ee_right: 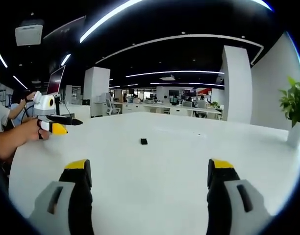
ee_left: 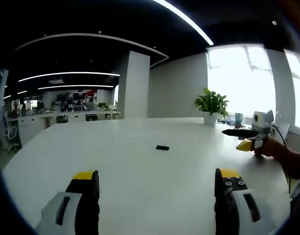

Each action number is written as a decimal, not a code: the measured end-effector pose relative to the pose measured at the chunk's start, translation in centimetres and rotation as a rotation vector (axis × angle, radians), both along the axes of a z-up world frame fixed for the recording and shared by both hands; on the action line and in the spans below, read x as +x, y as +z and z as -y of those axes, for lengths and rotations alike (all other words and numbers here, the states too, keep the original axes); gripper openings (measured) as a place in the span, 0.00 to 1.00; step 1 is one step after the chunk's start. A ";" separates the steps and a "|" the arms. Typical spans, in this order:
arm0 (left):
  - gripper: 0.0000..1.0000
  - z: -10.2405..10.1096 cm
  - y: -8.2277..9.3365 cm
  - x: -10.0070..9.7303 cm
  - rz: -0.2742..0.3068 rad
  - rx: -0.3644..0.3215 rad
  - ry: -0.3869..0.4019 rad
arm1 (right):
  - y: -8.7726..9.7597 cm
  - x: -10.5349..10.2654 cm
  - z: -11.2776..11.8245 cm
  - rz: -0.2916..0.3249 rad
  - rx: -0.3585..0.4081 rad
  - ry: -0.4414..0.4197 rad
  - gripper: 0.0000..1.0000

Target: Snap the two parts of the plastic buckle together until the buckle closes and remains connected.

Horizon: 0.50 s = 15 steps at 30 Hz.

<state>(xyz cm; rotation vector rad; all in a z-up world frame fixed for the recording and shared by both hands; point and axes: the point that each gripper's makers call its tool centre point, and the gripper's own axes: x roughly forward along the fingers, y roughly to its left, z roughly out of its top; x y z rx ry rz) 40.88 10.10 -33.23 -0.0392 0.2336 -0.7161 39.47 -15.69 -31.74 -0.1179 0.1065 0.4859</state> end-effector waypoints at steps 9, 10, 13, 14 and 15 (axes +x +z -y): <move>0.99 0.0 0.0 0.0 -0.010 -0.016 -0.006 | -0.1 0.0 -0.1 -0.001 -0.008 0.000 1.00; 0.99 0.0 0.0 0.0 -0.009 -0.014 -0.005 | -0.1 0.0 -0.1 0.000 -0.009 0.001 1.00; 0.99 0.0 -0.1 0.4 -0.010 -0.012 -0.008 | -0.2 0.0 -0.2 0.000 -0.013 0.001 1.00; 0.99 -0.1 -0.1 0.5 -0.009 -0.013 -0.009 | -0.2 0.1 -0.2 -0.001 -0.012 0.001 1.00; 0.99 -0.1 -0.1 0.6 -0.010 -0.015 -0.010 | -0.2 0.1 -0.1 0.000 -0.013 0.002 1.00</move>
